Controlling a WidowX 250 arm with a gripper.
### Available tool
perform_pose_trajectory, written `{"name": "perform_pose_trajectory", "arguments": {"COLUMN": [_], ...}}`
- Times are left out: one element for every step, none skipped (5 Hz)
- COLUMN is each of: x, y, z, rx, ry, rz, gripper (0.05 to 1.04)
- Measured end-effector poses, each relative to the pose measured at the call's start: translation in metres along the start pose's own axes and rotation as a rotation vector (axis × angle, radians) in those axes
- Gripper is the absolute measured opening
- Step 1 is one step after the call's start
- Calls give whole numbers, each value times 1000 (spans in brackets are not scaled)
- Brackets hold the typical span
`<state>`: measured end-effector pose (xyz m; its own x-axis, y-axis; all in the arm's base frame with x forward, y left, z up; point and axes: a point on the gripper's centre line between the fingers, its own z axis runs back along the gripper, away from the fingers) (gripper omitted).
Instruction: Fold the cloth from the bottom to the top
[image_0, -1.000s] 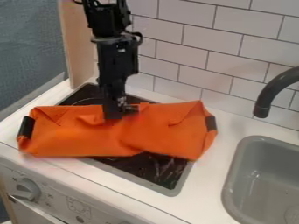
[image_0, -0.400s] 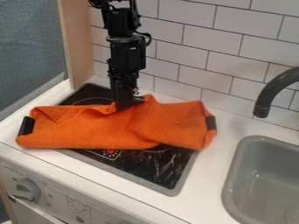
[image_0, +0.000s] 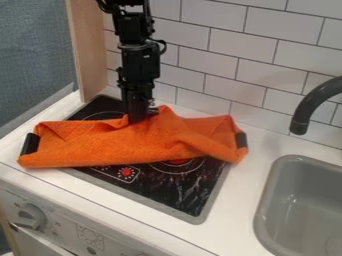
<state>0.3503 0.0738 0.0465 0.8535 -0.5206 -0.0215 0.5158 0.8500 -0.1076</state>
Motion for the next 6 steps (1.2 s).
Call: {"name": "perform_pose_trajectory", "arguments": {"x": [-1, -2, -6, -6, -5, -5], "y": [1, 1, -2, -4, -7, -11], "z": [0, -3, -3, 4, 12, 18], "rx": [5, 9, 7, 12, 11, -2], "ry": [5, 7, 16, 1, -17, -24], "rz": [17, 41, 48, 35, 31, 28], "gripper": [238, 514, 830, 1021, 1006, 997]}}
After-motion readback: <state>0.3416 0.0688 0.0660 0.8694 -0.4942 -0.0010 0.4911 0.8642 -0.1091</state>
